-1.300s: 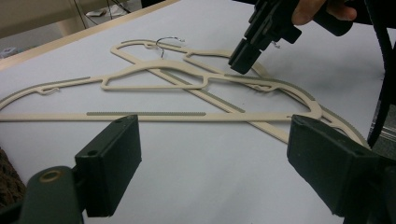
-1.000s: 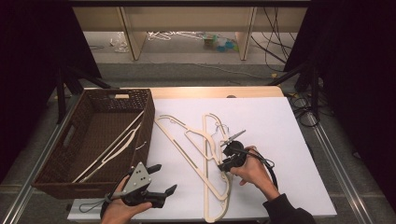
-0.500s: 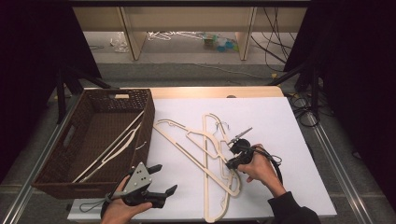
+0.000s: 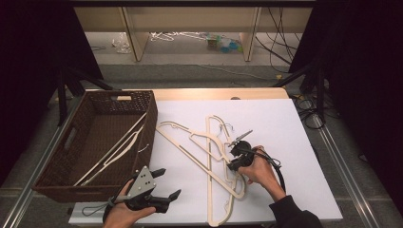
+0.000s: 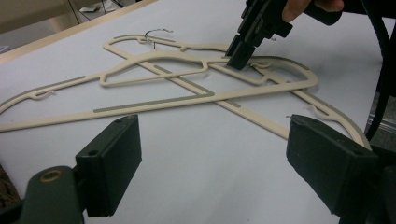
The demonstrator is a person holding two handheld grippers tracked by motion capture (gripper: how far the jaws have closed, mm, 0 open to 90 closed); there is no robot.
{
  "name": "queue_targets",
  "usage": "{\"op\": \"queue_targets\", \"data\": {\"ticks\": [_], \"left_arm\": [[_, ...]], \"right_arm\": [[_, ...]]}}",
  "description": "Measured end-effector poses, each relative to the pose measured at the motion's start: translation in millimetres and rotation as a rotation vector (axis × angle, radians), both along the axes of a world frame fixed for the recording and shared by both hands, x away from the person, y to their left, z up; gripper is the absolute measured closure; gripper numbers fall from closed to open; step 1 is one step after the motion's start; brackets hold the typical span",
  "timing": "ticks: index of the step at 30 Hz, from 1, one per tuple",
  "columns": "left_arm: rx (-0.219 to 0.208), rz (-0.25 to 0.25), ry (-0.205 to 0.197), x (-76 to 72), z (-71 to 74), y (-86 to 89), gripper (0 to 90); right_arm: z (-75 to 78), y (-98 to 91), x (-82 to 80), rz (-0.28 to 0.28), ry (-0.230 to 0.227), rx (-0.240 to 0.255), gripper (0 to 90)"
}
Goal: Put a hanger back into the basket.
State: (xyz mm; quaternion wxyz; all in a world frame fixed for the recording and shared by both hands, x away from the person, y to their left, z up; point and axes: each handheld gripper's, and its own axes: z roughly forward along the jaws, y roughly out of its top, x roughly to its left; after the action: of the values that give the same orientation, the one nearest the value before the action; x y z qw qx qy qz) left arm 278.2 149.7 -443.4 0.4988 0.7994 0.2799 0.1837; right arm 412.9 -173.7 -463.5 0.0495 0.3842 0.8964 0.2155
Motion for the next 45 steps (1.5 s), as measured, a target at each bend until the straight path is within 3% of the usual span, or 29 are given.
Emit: {"op": "queue_targets", "data": {"ticks": [1,4,6,14,17,19,23,25,29,32,37,39,44,45], "left_arm": [[-0.006,-0.001,0.009,-0.2,-0.7,-0.6,18.0],[0.012,-0.007,0.002,0.6,-0.4,-0.9,18.1],[-0.007,-0.001,0.011,2.2,-0.4,-2.7,18.2],[0.018,0.007,0.000,14.5,4.2,-15.0,19.1],[0.020,0.000,0.010,23.9,5.7,-25.3,19.6],[0.047,0.003,0.009,32.7,5.9,-33.4,20.1],[0.046,0.020,0.049,53.8,4.2,-51.5,22.0],[0.065,0.024,0.050,63.1,3.2,-59.3,23.0],[0.096,0.007,0.076,81.7,-1.1,-70.9,23.5],[0.100,-0.023,0.071,91.9,-6.2,-78.7,24.3],[0.162,-0.037,0.046,103.8,-10.4,-91.3,28.9],[0.168,-0.051,0.047,108.6,-11.5,-96.6,29.7],[0.181,-0.094,0.033,115.4,-12.9,-110.6,38.9],[0.178,-0.110,0.046,116.6,-13.3,-113.3,42.2]], "right_arm": [[0.5,-1.6,0.8,0.000,-0.019,-0.006,75.8],[5.7,-7.5,0.5,0.001,-0.013,0.025,76.4],[10.9,-12.1,-1.7,0.028,-0.039,-0.011,77.3],[35.8,-41.3,-20.1,0.090,-0.065,0.010,79.6],[40.8,-51.2,-29.7,0.107,-0.073,0.006,79.7],[42.9,-56.5,-34.8,0.124,-0.077,0.010,79.7],[46.2,-63.5,-42.9,0.152,-0.082,0.011,79.8],[48.1,-65.4,-46.5,0.161,-0.088,0.012,79.8],[50.9,-68.2,-53.8,0.187,-0.098,0.012,79.8],[53.7,-70.6,-58.3,0.197,-0.099,0.013,79.9],[57.8,-72.6,-64.9,0.218,-0.114,0.013,79.9],[58.5,-72.6,-67.2,0.221,-0.119,0.012,79.8],[59.0,-72.7,-70.7,0.235,-0.120,0.014,79.9],[59.3,-73.0,-71.0,0.238,-0.121,0.014,79.9]]}}
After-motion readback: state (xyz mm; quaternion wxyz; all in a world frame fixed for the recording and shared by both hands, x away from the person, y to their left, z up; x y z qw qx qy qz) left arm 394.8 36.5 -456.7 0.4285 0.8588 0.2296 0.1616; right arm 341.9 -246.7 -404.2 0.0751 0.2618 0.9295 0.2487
